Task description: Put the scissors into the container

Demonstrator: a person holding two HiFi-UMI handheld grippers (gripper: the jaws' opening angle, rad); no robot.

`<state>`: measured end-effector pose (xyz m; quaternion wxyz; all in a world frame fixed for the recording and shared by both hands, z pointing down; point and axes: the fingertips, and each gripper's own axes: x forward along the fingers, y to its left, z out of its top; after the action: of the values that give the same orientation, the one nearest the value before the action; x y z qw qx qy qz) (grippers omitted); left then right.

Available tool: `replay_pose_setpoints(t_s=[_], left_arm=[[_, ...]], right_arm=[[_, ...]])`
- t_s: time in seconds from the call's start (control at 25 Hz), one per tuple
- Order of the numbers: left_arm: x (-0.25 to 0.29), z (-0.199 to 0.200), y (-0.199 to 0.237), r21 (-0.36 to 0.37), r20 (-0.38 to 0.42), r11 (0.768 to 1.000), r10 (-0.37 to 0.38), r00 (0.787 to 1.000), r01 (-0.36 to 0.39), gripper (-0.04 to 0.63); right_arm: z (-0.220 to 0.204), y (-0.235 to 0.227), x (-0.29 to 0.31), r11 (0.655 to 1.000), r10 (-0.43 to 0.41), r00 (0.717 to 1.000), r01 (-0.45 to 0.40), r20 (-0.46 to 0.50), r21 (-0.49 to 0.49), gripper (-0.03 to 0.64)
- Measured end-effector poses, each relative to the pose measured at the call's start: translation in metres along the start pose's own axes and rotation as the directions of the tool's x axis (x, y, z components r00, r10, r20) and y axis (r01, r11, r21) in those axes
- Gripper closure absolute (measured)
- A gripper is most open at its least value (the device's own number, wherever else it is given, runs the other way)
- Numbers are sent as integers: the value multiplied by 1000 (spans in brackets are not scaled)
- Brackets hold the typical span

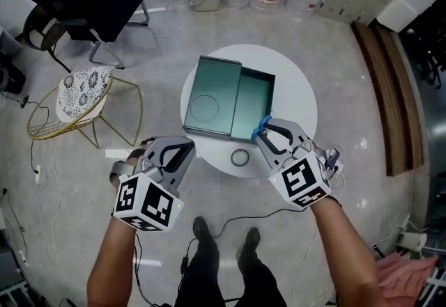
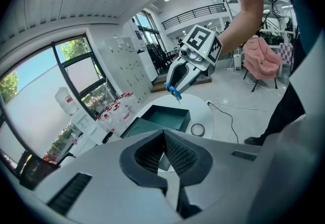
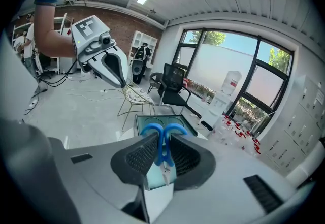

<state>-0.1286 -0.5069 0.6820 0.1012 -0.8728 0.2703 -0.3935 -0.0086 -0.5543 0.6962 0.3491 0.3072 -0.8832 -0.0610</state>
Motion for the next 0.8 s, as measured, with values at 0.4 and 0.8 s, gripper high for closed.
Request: replay_pose_setpoints(t_s=[0.4, 0.8], left_arm=[[11, -30, -3, -18, 3, 1000, -14, 1000, 14, 577], [34, -53, -10, -35, -2, 999, -31, 1000, 31, 578]], right_arm=[[-14, 16, 21, 1000, 10, 1000, -10, -18, 5, 522], [-18, 31, 48, 996, 49, 998, -46, 30, -70, 522]])
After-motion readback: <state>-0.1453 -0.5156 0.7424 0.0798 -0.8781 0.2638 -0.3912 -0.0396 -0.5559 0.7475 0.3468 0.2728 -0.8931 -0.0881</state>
